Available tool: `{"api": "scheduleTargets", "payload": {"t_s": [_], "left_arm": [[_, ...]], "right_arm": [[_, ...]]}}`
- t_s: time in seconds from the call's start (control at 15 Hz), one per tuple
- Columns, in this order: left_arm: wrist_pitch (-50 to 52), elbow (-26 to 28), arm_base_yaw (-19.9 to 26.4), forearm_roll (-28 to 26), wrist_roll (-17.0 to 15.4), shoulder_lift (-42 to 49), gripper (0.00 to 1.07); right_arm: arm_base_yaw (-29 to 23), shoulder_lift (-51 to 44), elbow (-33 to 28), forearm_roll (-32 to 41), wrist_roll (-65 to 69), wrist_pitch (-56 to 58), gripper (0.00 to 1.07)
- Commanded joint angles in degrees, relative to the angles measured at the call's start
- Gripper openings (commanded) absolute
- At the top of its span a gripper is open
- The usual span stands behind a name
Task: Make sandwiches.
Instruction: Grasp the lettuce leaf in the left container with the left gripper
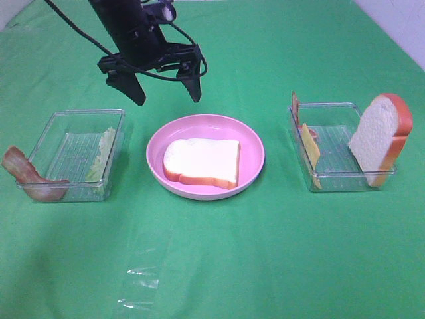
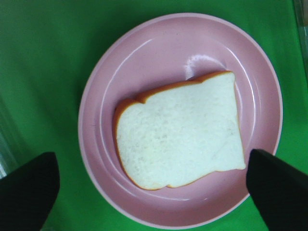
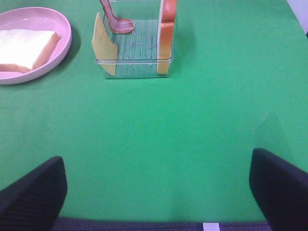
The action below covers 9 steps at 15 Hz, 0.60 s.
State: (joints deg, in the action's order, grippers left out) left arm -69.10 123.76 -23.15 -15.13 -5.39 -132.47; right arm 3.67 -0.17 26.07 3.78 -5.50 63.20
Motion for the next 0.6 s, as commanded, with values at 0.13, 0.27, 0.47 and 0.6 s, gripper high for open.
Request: {"api": "scheduleTargets", "payload": {"t_s": [0.13,0.27,0.47,0.6], "left_arm": [[-6.5,-10.9,-0.1,9.6,-1.4,11.2,0.98],[-6.5,-19.5,-0.1,13.7,-3.3,16.0,0.98],[-5.2,-25.6,0.3,15.5,-5.1,16.0,0.98],[-1.1,-26.9,0.3,15.5,-8.2,13.2,0.98]], "right_arm": [[0.3,-1.4,-0.1,0.1,-0.1,-0.3,0.99],[0.3,-1.4,-0.1,0.2,-0.1,-0.3,0.99],[0.3,-1.4,-0.1,0.2,-0.1,-0.3,0.99],[0.3,-1.4,-0.1,0.2,-0.1,-0.3,0.99]]}}
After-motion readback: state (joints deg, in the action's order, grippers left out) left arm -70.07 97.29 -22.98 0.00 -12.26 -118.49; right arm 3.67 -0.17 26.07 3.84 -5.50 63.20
